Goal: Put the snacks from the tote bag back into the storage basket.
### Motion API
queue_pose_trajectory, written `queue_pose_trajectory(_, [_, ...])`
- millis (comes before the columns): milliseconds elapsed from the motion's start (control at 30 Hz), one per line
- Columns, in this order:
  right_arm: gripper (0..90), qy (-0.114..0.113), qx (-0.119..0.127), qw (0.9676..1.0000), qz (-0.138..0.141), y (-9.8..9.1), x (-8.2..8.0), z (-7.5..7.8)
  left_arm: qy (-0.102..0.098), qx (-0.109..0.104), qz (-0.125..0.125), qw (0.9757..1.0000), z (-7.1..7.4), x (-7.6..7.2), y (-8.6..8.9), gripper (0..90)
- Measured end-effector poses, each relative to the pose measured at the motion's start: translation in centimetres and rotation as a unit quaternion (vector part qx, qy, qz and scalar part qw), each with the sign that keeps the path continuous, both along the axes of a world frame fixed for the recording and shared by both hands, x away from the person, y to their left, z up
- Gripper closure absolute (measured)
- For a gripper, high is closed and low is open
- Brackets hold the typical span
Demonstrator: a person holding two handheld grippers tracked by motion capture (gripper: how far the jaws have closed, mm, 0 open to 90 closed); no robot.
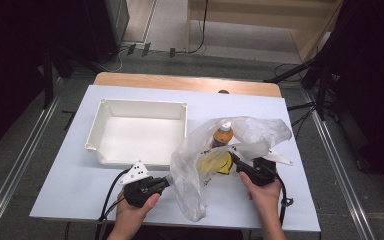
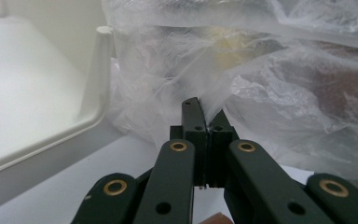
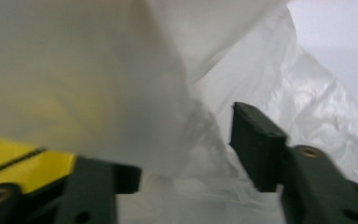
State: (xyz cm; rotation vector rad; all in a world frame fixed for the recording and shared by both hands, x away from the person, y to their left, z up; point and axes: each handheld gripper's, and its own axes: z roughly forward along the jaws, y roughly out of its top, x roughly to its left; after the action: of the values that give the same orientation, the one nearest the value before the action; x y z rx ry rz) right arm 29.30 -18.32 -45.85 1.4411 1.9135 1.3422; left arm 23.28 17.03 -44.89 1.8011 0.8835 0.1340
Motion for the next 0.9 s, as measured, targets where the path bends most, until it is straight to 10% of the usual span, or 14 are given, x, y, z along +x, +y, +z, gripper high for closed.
queue_pose_trajectory(133, [33.9, -0.028, 0.019, 0.9994, 0.008, -0.3, -1.0, 1.6, -0.003, -0.021, 0.007, 0.9998, 0.7, 0.1, -0.2, 87.7])
queue_pose_trajectory(367, [26.8, -0.073, 0.037, 0.9967, 0.000, -0.7, -2.2, 4.1, -0.041, -0.033, 0.025, 0.9983, 2.3, 0.0, -0.2, 44.5])
queue_pose_trajectory(467, [50.7, -0.066, 0.096, 0.9932, 0.004, -1.3, -2.5, 4.9, -0.060, -0.037, 0.027, 0.9971, 3.1, 0.3, -0.5, 34.7])
queue_pose_trajectory(633, [81.1, -0.031, 0.071, 0.9969, -0.012, -0.9, -2.2, 4.3, -0.067, -0.012, 0.020, 0.9975, 3.0, 0.5, -1.9, 25.5])
queue_pose_trajectory(800, [84.1, -0.032, 0.024, 0.9992, 0.009, 1.2, -1.8, 4.6, -0.081, 0.008, 0.019, 0.9965, 4.2, 1.9, -3.7, 30.8])
queue_pose_trajectory(900, [82.4, -0.033, -0.011, 0.9989, 0.030, 2.7, -1.3, 5.0, -0.094, 0.028, 0.011, 0.9951, 4.9, 2.3, -4.2, 63.7])
